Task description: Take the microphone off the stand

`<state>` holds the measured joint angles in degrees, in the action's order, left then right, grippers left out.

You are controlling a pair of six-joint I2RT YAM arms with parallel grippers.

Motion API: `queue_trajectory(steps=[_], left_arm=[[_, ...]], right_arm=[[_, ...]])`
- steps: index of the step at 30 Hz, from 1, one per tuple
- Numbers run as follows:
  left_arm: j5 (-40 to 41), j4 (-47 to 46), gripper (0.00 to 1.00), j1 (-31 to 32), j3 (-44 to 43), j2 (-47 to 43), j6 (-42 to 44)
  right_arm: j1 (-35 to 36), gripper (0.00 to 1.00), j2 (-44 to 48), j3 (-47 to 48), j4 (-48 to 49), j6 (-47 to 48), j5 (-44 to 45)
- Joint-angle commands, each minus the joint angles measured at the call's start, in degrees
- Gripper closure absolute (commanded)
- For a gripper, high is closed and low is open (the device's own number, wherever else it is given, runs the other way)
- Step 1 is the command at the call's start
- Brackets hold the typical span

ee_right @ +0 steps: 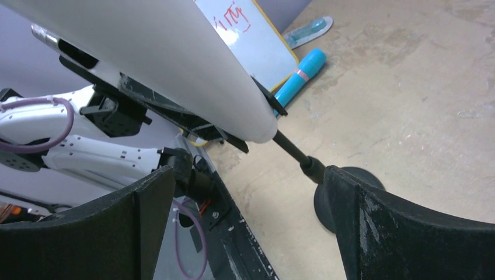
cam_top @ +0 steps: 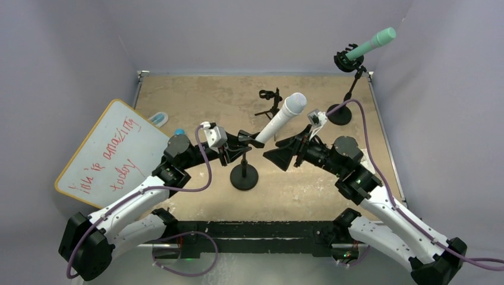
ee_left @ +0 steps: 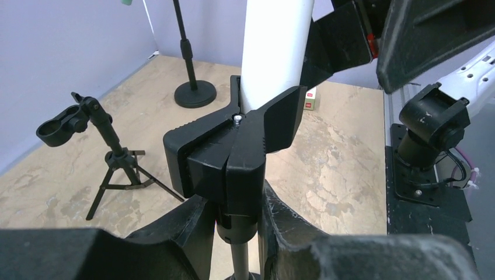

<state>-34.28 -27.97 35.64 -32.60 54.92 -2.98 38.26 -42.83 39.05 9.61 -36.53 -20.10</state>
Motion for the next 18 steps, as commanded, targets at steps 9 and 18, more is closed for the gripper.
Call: queue_trajectory(steps=[9, 18], left_arm=[[17.62, -8.93, 1.00, 4.45, 5.64, -3.63, -6.05], [38.11, -14.16, 1.00, 15.47, 6.78, -1.08, -5.86]], right_arm=[[3.75, 0.01, -7.11, 10.06, -0.52, 3.39, 12.71], [9.79, 0.02, -10.31, 12.34, -0.42, 2.61, 28.24]])
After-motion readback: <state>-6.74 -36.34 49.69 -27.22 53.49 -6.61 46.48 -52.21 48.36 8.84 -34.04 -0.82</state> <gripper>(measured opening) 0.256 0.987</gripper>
